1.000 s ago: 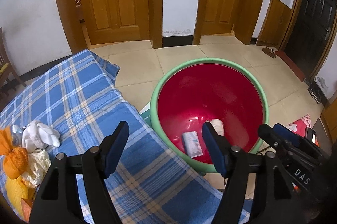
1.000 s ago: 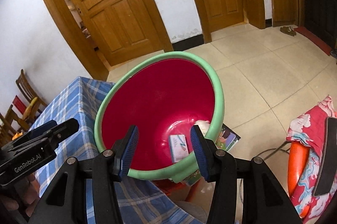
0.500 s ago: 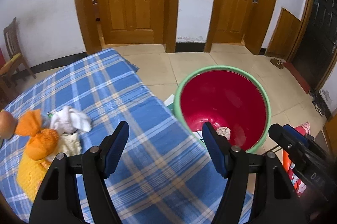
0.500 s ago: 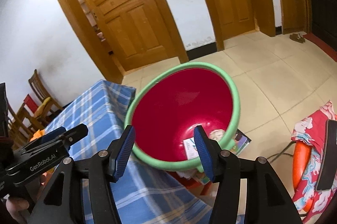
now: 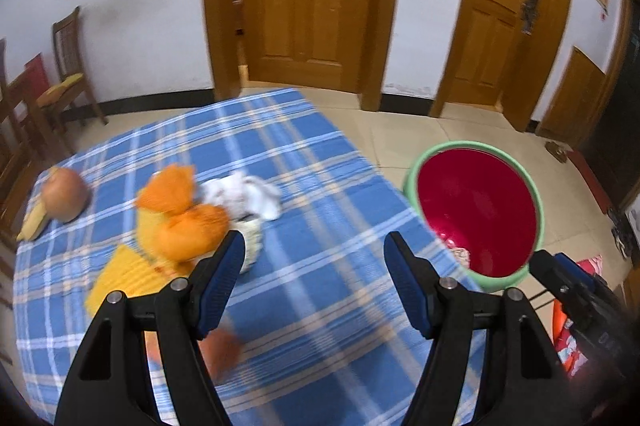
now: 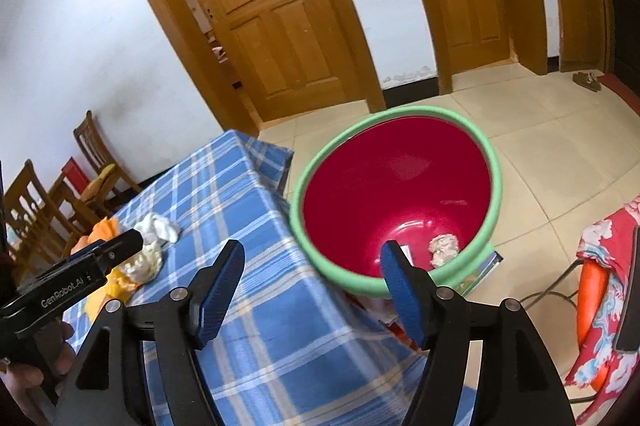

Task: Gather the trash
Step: 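Move both open tools back toward the table, then grasp the yellow foam fruit net with the left tool and lift it, then grasp the orange box with the right tool while the left tool holds the foam net, then carry the orange box and foam net over the bucket and release both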

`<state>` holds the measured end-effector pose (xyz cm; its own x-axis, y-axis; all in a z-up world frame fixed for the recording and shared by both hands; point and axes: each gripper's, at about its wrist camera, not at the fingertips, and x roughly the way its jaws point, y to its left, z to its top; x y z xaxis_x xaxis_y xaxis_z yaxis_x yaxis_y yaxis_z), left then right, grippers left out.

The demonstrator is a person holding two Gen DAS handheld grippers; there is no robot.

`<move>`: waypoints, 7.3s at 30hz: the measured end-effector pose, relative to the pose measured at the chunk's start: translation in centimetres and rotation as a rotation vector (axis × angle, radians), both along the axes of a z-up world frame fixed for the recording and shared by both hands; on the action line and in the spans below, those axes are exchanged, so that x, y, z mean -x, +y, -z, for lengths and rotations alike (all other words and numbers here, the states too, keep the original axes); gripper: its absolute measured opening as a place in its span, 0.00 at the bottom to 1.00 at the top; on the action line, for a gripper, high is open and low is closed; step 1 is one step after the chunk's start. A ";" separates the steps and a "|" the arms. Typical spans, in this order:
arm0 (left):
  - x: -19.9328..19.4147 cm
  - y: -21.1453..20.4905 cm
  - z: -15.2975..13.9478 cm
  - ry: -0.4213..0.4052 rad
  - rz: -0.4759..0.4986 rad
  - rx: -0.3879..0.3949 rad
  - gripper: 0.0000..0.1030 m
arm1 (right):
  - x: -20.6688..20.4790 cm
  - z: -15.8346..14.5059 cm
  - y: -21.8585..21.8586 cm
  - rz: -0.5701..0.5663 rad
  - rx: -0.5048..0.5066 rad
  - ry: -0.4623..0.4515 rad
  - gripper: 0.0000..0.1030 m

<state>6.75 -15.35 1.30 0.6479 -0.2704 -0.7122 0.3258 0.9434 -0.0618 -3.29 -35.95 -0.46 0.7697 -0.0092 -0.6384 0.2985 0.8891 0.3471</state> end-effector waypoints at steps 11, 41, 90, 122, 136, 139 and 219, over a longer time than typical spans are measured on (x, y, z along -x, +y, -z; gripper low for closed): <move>0.4 7.7 0.4 -0.005 -0.145 -0.008 0.70 | -0.2 -0.2 4.0 -0.074 0.015 0.000 0.73; -2.6 15.8 6.4 0.145 -0.242 0.101 0.46 | -2.0 1.5 8.6 -0.125 0.069 0.093 0.76; 2.5 25.9 6.1 0.129 -0.432 0.169 0.22 | -7.8 5.1 24.0 -0.502 0.178 0.183 0.83; 2.7 18.9 2.1 0.049 -0.277 0.142 0.22 | -4.2 0.9 18.3 -0.390 0.149 0.029 0.48; 2.3 16.9 2.3 0.063 -0.245 0.130 0.22 | -4.4 1.5 15.1 -0.325 0.125 0.041 0.52; 2.0 16.8 2.6 0.071 -0.246 0.129 0.22 | -4.7 1.8 14.7 -0.306 0.115 0.054 0.65; -3.7 -14.3 3.8 0.118 0.338 0.059 0.32 | -3.6 5.1 -7.9 0.097 0.014 0.142 0.53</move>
<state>10.41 -29.61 -2.46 0.4291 -0.4982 -0.7534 0.6061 0.7773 -0.1688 0.31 -43.81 -5.56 0.6666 -0.0889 -0.7401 0.4287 0.8579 0.2831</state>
